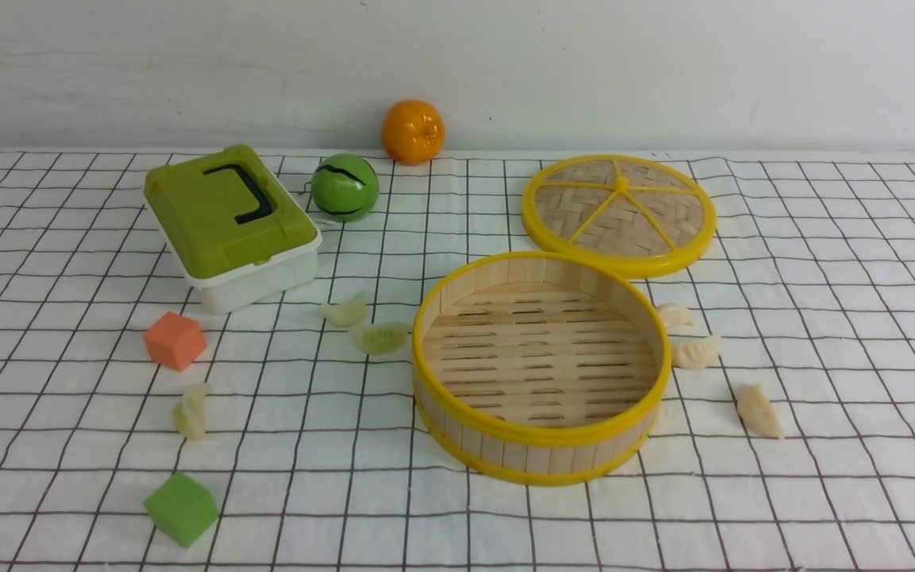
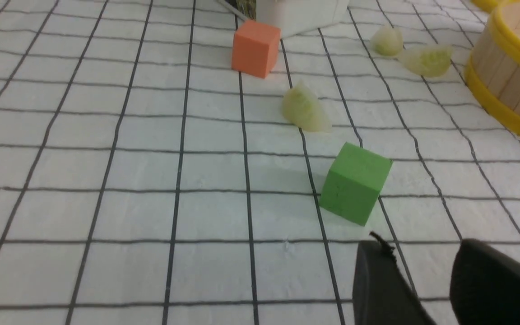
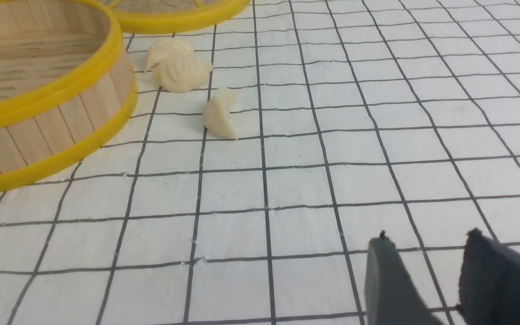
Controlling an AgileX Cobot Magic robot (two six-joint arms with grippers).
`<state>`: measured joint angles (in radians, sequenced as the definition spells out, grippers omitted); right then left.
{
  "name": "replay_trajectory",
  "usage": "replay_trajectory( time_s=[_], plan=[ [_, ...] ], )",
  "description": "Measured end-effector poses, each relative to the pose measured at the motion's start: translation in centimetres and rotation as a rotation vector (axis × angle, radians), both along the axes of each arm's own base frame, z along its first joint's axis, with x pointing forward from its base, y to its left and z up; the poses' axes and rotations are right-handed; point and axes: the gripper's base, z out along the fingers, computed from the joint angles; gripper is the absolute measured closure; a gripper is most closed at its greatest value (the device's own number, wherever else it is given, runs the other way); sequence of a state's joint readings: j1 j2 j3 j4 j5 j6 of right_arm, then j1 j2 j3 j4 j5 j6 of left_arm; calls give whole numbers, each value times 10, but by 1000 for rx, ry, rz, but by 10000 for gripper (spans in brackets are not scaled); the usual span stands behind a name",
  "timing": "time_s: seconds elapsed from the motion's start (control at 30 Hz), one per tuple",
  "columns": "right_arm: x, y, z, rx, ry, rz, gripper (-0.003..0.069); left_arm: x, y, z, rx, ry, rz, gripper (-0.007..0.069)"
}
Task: Put the dumplings into the steamer on the table with the white tablecloth.
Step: 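Reach for and grasp a dumpling on the table with the left gripper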
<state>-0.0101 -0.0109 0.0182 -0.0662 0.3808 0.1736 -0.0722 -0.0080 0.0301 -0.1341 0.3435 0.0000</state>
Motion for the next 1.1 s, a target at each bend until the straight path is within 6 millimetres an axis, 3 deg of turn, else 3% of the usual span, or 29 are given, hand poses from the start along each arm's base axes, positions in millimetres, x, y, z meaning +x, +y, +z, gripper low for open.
replay_trajectory(
  time_s=[0.17, 0.5, 0.7, 0.93, 1.07, 1.1],
  plan=[
    [2, 1, 6, -2, -89, 6, 419, 2, 1, 9, -8, -96, 13, 388],
    [3, 3, 41, -10, -485, 33, 419, 3, 1, 12, -7, -140, 18, 388],
    [-6, 4, 67, 3, -782, 48, 419, 3, 5, 35, -41, -389, 54, 388],
    [-16, 5, 82, 60, -986, 67, 419, -1, 8, 53, -74, -593, 87, 388],
    [-19, 5, 86, 116, -1042, 85, 419, -2, 9, 57, -187, -624, 97, 388],
    [-19, 5, 86, 124, -1041, 86, 421, -2, 10, 58, -280, -632, 102, 388]
  ],
)
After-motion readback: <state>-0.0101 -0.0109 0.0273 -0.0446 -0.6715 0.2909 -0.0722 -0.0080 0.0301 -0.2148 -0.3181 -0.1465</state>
